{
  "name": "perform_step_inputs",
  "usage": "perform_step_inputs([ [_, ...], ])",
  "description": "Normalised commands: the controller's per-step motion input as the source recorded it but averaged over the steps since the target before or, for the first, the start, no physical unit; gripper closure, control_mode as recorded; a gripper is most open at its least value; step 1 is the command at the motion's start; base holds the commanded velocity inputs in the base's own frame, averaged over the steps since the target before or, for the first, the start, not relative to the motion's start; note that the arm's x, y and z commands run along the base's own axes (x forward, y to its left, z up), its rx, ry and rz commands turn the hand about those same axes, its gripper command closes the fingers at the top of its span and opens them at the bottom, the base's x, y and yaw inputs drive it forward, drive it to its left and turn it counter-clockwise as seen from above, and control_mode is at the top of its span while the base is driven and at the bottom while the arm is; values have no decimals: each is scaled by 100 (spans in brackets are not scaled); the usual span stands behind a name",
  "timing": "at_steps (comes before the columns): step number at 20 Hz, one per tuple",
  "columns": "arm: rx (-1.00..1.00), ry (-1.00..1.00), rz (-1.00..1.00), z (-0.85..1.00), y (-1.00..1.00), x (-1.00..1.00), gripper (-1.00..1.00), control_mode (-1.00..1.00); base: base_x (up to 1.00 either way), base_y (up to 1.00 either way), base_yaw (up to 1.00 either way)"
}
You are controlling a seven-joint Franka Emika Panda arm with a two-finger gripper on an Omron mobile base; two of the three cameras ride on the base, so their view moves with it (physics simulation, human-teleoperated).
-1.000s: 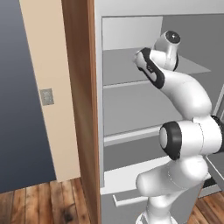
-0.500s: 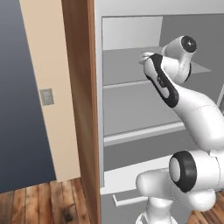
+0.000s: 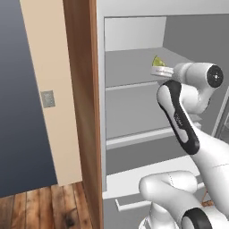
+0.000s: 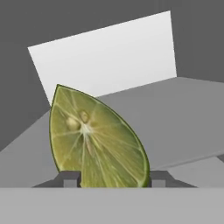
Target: There is a bowl on the dining counter. Grab a lemon wedge from the fridge and place it in the bowl. Then get the liquor bottle and glass cup from the cabinet and place them next to the bowl.
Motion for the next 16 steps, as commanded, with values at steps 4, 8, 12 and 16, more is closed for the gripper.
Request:
perform_step_inputs([
  [4,9,0,0,85,0,-100,100,-100,0,0,0],
  [8,3,5,0,71,4,-100,100,-100,0,0,0],
  [12,0,11,0,33,5,-100,100,-100,0,0,0],
  [16,0,10,0,2,9,-100,100,-100,0,0,0],
])
